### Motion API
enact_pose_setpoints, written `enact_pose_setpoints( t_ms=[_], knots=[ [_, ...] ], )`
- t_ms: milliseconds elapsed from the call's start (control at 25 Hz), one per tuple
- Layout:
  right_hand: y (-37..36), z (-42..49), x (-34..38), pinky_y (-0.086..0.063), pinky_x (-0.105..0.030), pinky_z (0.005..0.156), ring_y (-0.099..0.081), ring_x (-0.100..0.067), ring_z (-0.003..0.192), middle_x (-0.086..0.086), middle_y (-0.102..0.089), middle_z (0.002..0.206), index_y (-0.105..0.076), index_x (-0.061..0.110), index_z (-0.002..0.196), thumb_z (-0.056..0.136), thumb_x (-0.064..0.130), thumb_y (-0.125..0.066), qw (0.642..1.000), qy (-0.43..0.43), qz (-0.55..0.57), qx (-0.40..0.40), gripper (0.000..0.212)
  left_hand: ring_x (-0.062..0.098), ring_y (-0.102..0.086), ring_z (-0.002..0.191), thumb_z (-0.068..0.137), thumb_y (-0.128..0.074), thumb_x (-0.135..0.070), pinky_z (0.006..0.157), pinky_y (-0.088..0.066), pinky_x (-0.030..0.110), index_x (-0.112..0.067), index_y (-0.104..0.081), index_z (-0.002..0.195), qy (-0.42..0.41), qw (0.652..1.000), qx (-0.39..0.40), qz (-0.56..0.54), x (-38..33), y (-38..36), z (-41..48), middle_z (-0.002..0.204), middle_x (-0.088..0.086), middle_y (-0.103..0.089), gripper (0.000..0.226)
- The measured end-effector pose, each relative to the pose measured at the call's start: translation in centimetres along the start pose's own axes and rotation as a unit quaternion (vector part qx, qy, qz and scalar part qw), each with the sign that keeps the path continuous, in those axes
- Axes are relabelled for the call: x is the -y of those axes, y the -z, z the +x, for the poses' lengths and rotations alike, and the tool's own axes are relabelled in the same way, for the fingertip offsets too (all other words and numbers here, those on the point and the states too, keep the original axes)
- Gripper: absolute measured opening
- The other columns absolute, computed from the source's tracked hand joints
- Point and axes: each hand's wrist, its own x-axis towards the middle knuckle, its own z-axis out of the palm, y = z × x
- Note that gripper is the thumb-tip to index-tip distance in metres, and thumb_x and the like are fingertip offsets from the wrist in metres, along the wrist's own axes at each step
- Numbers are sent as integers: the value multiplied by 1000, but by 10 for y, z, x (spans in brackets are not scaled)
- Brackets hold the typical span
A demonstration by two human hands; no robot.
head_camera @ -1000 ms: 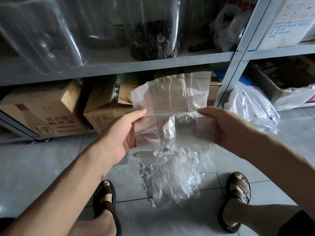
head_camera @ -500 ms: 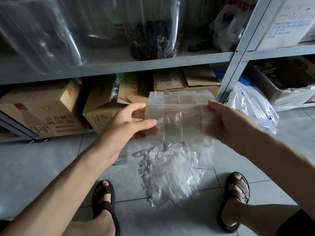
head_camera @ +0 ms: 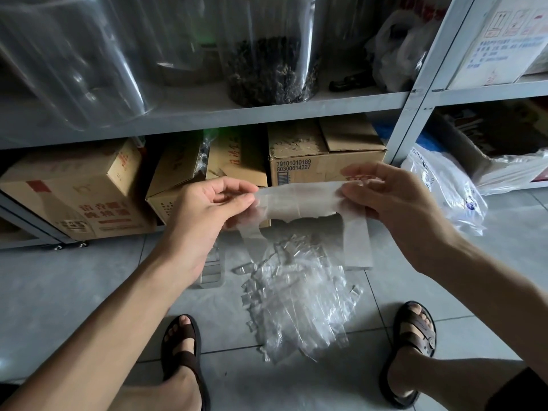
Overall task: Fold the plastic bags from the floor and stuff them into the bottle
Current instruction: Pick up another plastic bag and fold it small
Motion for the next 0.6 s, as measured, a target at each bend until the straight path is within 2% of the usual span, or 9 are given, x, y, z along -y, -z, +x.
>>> enact_pose_setpoints(
  t_ms=[160, 320, 600],
  knots=[
    [-1, 1, -3, -58, -28, 86, -72, -22, 84, -13, -76, 88, -72, 9, 98, 83, 1, -70, 1000, 25, -6, -1, 16, 21, -73, 77, 89, -66, 3, 76, -60, 27, -9, -75, 93, -7, 999, -20, -25, 0, 0, 1, 83, 11, -75, 16],
    [-2, 2, -2, -59, -29, 86, -74, -23, 84, -13, -77, 87, -73, 10, 94, 75, 7, -73, 999, 26, 27, -13, 19, 22, -73, 77, 88, -66, 3, 79, -61, 28, -6, -74, 95, 1, 997, -43, -59, -1, 0, 3, 80, 7, -75, 15],
    [-2, 3, -3, -59, -33, 88, -72, -28, 86, -13, -76, 86, -73, 10, 93, 79, -1, -72, 998, 25, 42, -26, 17, 19, -75, 79, 83, -72, -2, 74, -59, 25, -13, -75, 94, -31, 998, -51, -27, -2, 1, 4, 85, 6, -76, 16]
  ],
)
